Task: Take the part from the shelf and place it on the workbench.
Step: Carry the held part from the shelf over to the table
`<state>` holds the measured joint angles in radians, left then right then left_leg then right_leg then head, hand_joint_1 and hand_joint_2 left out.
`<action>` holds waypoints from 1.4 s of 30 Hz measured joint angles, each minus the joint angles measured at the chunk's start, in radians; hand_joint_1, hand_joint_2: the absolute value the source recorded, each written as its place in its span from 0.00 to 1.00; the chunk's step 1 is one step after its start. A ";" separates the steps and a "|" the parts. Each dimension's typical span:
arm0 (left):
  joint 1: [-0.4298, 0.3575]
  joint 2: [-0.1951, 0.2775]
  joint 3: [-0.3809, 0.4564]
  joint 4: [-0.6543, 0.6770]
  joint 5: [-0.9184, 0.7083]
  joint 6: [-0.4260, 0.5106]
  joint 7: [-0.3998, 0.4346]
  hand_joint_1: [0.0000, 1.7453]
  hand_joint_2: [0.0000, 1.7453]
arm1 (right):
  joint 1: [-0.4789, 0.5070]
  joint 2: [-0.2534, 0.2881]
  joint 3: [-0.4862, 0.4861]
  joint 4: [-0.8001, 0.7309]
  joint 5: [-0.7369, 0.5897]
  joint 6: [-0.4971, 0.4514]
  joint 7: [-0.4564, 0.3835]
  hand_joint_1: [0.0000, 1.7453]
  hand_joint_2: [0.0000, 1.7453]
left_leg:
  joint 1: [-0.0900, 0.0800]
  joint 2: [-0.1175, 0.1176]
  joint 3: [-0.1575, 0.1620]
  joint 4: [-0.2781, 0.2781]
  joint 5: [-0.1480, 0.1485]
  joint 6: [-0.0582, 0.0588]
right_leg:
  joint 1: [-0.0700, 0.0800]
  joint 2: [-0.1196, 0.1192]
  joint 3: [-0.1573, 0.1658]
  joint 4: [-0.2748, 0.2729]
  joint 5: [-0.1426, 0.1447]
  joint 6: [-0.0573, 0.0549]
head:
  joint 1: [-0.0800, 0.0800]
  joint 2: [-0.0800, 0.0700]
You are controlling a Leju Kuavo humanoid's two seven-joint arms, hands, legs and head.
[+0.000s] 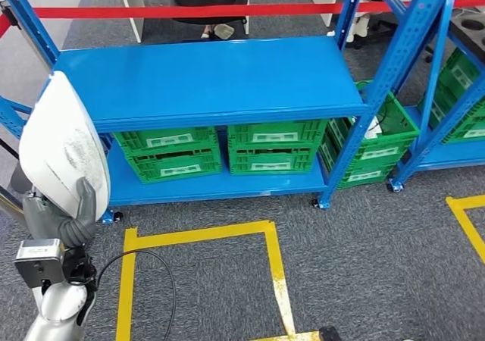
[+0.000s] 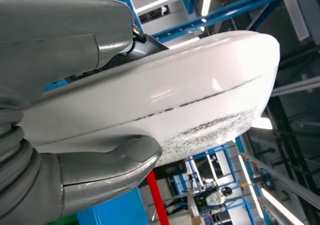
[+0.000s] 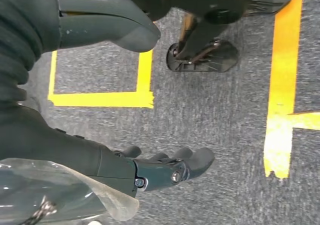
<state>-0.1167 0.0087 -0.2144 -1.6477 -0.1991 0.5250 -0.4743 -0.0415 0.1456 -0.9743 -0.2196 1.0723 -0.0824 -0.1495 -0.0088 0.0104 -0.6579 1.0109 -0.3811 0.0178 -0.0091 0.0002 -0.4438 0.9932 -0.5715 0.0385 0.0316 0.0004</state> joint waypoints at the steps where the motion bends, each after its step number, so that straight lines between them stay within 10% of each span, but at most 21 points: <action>1: 0.000 0.000 0.000 0.000 0.000 -0.001 0.000 1.00 1.00 | 0.000 0.000 -0.001 0.000 0.000 0.004 -0.003 0.00 1.00 | 0.000 0.000 -0.003 0.001 0.009 -0.005 | 0.002 0.001 0.006 -0.019 -0.006 -0.007 | 0.000 0.000; 4: 0.003 0.003 -0.001 0.000 -0.001 -0.004 0.002 1.00 1.00 | 0.002 -0.001 -0.005 0.001 0.003 0.010 -0.005 0.00 1.00 | 0.004 -0.002 -0.018 0.025 -0.023 -0.022 | 0.000 -0.005 -0.024 -0.018 0.018 -0.032 | -0.003 0.000; 8: 0.004 0.004 -0.002 0.002 -0.002 -0.005 0.004 1.00 1.00 | 0.002 -0.001 -0.009 0.001 0.005 0.014 -0.005 0.00 1.00 | 0.010 -0.004 -0.050 0.250 -0.206 -0.038 | 0.000 -0.009 -0.073 -0.012 0.066 -0.045 | -0.009 0.000; 11: 0.004 0.004 -0.002 0.004 -0.003 -0.006 0.005 1.00 1.00 | 0.003 -0.001 -0.010 0.001 0.006 0.016 -0.005 0.00 1.00 | 0.011 -0.005 0.011 0.255 -0.164 -0.033 | 0.001 -0.009 -0.125 0.004 0.094 -0.044 | -0.009 0.000; 15: 0.002 0.004 -0.002 0.005 -0.009 -0.007 0.006 1.00 1.00 | 0.002 -0.001 -0.010 0.001 0.007 0.023 -0.005 0.00 1.00 | 0.003 -0.008 0.183 0.002 -0.147 -0.007 | 0.005 -0.007 -0.163 0.016 0.125 -0.031 | -0.008 0.000; 18: 0.002 0.004 -0.002 0.005 -0.011 -0.008 0.006 1.00 1.00 | 0.003 -0.002 -0.011 0.001 0.008 0.025 -0.004 0.00 1.00 | 0.001 -0.006 0.180 -0.037 -0.141 0.005 | 0.002 -0.007 -0.182 0.017 0.140 -0.010 | -0.008 0.000; 24: 0.008 0.005 -0.002 0.007 -0.032 -0.010 0.012 1.00 1.00 | 0.007 -0.003 -0.012 0.002 0.011 0.026 -0.004 0.00 1.00 | 0.003 0.000 0.116 -0.044 -0.086 0.025 | -0.001 -0.002 -0.267 0.280 -0.030 0.009 | 0.000 0.000; 26: 0.011 0.005 -0.002 0.009 -0.033 -0.011 0.012 1.00 1.00 | 0.008 -0.004 -0.012 0.002 0.012 0.027 -0.004 0.00 1.00 | 0.003 0.000 0.095 -0.038 -0.073 0.021 | -0.001 -0.002 -0.225 0.259 0.014 0.009 | 0.001 0.000; 30: 0.013 0.006 -0.001 0.009 -0.037 -0.010 0.012 1.00 1.00 | 0.005 -0.005 -0.013 0.002 0.009 0.030 -0.003 0.00 1.00 | -0.001 0.000 0.067 -0.016 -0.059 0.007 | 0.000 -0.002 -0.053 0.012 0.046 0.001 | 0.001 0.000; 34: 0.014 0.007 -0.002 0.009 -0.040 -0.010 0.013 1.00 1.00 | 0.008 -0.005 -0.016 0.002 0.008 0.033 0.000 0.00 1.00 | -0.002 -0.003 0.051 0.004 -0.063 -0.014 | -0.003 -0.004 -0.052 -0.014 0.048 -0.020 | -0.001 0.000; 39: 0.021 0.010 -0.002 0.015 -0.059 -0.002 0.025 1.00 1.00 | 0.008 -0.004 -0.018 0.002 0.008 0.051 0.002 0.00 1.00 | 0.011 -0.005 -0.042 0.268 -0.205 -0.040 | -0.005 -0.006 -0.070 -0.011 0.062 -0.039 | -0.006 0.000; 42: 0.024 0.010 -0.002 0.019 -0.069 0.006 0.027 1.00 1.00 | 0.009 -0.004 -0.019 0.002 0.007 0.078 -0.007 0.00 1.00 | 0.014 -0.006 0.017 0.184 -0.136 -0.037 | -0.005 -0.004 -0.075 -0.003 0.062 -0.037 | -0.007 0.000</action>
<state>-0.0930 0.0183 -0.2165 -1.6284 -0.2682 0.5314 -0.4475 -0.0329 0.1411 -0.9937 -0.2174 1.0796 -0.0040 -0.1566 0.0050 0.0049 -0.6413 1.1944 -0.5170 -0.0190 -0.0140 -0.0041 -0.5193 0.9900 -0.5095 0.0014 0.0248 0.0004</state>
